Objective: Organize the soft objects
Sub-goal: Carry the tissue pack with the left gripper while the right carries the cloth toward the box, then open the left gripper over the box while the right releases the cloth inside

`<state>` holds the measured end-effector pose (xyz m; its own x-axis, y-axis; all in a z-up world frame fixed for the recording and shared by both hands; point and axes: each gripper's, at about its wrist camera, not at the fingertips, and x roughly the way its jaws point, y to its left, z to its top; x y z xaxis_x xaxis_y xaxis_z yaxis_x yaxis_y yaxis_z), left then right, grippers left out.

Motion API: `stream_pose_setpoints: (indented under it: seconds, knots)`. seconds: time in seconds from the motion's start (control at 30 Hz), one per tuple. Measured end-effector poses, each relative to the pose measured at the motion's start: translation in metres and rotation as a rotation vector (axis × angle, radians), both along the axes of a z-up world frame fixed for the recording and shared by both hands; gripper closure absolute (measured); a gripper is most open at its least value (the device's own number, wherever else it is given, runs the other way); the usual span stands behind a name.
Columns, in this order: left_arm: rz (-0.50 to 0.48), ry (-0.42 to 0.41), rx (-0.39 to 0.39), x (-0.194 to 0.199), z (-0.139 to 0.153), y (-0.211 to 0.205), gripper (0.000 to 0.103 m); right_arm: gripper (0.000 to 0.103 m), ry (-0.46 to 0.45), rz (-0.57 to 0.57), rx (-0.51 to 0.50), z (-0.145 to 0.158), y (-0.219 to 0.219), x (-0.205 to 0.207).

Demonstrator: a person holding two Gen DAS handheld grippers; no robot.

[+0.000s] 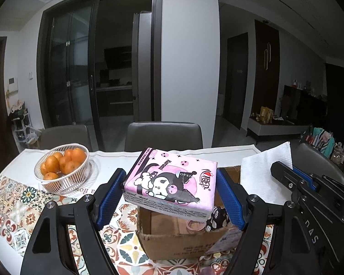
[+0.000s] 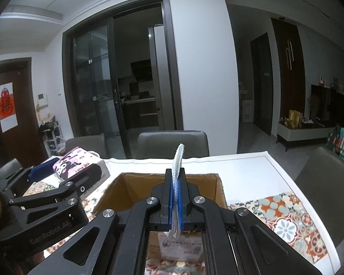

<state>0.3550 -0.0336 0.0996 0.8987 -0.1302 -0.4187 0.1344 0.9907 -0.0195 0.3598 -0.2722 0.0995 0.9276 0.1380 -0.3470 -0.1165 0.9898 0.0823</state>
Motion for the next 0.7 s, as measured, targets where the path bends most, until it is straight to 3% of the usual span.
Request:
stream_pose_setpoints:
  seconds: [0.7]
  knots:
    - [0.008,0.195,0.029,0.078,-0.051,-0.033,0.024,0.098,0.133,0.010,-0.042,-0.033,-0.005,0.066]
